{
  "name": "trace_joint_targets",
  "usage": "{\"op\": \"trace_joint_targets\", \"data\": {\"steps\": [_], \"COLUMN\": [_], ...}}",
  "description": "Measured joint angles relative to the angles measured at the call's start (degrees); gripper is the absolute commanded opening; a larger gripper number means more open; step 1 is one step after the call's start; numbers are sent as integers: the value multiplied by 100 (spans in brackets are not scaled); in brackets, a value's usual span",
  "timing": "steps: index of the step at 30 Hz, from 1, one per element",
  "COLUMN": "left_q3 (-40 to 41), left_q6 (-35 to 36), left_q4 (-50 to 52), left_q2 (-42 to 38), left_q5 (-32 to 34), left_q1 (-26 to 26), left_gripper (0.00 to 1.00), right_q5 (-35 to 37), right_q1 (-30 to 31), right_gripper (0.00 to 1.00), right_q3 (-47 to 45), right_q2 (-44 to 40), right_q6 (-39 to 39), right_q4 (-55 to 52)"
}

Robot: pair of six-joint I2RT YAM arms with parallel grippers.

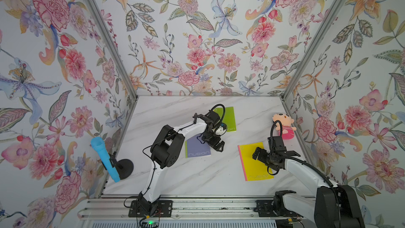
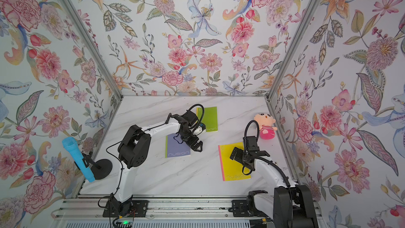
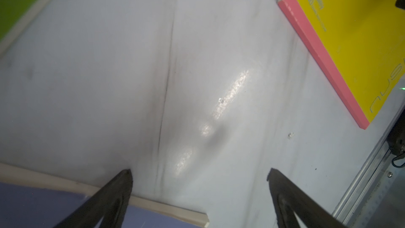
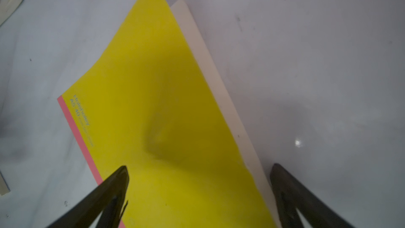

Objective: Close the notebook
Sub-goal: Adjust the notebook at the center of the board, then reset both arms

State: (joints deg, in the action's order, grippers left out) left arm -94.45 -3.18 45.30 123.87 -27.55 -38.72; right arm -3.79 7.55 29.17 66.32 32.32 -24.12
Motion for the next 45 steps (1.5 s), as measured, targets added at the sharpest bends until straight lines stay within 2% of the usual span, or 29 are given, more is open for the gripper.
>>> {"op": "trace_joint_targets", "data": {"steps": [22,30,36,41,45], "left_q3": [249,-350,-706,-455,332], "left_q6": [42,44,85,61,66], "left_q4": [175,358,319,-258,-1185], "left_q2": [-197,-203,-428,-1075,-1869], "left_q5": [42,-79,-151,35,699], "left_q1": [11,15,57,466,1036], "left_gripper": [100,100,100,100,100], "right_q5": [-7,46,448,815,901], "right_q1": [339,396,352,293,293], "right_gripper": [100,100,100,100,100], "right_q3": [-96,-111,2,859,1615], "right_q2": [-162,-205,-205,-203,-164], "right_q6": [319,376,348,98,-240], "right_q4": [42,4,-254,-529,-509]}}
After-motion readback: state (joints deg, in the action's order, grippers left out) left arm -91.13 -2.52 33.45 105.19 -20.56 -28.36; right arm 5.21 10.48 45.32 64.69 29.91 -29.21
